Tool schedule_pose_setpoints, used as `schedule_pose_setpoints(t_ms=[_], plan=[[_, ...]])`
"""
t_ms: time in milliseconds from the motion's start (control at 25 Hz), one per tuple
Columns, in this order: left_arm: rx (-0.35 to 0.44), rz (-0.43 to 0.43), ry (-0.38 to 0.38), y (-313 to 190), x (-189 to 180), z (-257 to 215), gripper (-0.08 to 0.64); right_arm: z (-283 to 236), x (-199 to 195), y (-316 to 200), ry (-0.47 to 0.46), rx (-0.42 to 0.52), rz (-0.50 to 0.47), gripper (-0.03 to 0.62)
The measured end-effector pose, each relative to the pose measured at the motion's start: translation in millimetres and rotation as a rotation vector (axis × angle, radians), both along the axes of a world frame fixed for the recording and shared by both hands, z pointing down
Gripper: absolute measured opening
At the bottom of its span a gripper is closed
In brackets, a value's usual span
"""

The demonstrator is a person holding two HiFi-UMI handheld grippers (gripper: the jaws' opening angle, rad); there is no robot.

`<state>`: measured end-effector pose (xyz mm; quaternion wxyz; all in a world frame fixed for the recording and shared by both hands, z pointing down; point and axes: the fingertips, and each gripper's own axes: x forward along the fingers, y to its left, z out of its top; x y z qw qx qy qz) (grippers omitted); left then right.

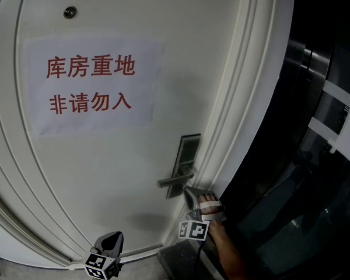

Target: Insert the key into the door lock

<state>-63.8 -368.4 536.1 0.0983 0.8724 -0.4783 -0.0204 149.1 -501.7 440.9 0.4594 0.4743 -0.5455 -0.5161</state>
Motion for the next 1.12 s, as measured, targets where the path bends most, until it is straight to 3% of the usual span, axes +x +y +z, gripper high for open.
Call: schedule_pose_setpoints(t_ms=[1120], plan=[[0.000, -0.036, -0.004, -11.2, -12.7, 10.3, 0.003, -2.4, -9.6, -18.9, -0.028, 0.008, -0.014, 0.012]])
